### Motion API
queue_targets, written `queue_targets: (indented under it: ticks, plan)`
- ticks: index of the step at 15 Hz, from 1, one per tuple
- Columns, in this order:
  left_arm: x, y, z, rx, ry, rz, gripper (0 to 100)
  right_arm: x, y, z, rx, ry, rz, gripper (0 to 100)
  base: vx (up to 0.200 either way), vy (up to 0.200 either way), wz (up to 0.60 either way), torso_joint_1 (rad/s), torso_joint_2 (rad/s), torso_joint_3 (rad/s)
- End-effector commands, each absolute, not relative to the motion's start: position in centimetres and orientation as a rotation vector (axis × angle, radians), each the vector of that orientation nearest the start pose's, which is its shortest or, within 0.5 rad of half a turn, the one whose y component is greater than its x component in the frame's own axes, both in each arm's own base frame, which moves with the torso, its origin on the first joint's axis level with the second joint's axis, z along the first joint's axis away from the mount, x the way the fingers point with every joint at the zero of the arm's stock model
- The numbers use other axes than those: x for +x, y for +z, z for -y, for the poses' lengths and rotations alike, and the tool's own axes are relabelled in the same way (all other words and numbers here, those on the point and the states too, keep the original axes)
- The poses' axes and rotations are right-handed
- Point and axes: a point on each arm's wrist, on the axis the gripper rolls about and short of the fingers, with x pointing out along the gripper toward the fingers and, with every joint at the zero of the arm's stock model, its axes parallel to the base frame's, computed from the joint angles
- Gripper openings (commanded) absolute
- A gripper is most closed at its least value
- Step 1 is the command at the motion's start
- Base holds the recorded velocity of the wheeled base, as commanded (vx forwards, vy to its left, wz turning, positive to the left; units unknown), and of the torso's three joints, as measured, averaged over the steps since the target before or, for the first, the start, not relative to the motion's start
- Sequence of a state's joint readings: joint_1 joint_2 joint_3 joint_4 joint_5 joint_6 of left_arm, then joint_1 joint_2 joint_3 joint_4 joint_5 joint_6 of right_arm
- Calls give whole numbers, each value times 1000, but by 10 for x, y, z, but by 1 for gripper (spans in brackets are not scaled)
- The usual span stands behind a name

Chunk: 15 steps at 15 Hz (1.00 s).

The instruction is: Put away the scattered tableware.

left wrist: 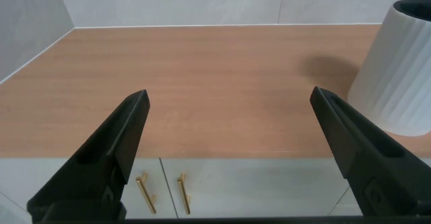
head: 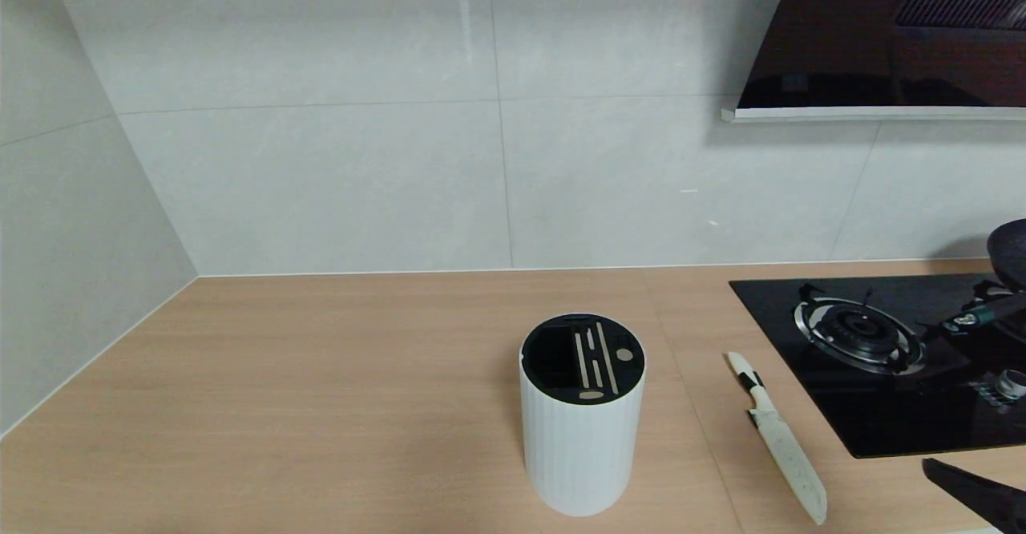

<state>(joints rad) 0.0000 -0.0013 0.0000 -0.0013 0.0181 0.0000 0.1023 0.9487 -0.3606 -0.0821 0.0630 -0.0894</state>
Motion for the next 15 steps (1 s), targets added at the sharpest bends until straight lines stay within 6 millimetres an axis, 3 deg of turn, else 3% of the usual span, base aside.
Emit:
queue_targets:
  ticks: [1, 9, 15]
  plan:
    - [-23, 76, 0, 0, 18, 2, 100, 162, 142, -20, -107, 193, -675, 100, 0, 0, 0, 0, 0, 0]
    - [-23, 76, 0, 0, 18, 2, 100, 238, 97, -31, -113, 202, -827, 100, 0, 0, 0, 0, 0, 0]
    - [-23, 76, 0, 0, 18, 2, 100, 290, 34, -38, -142, 163, -909, 100, 0, 0, 0, 0, 0, 0]
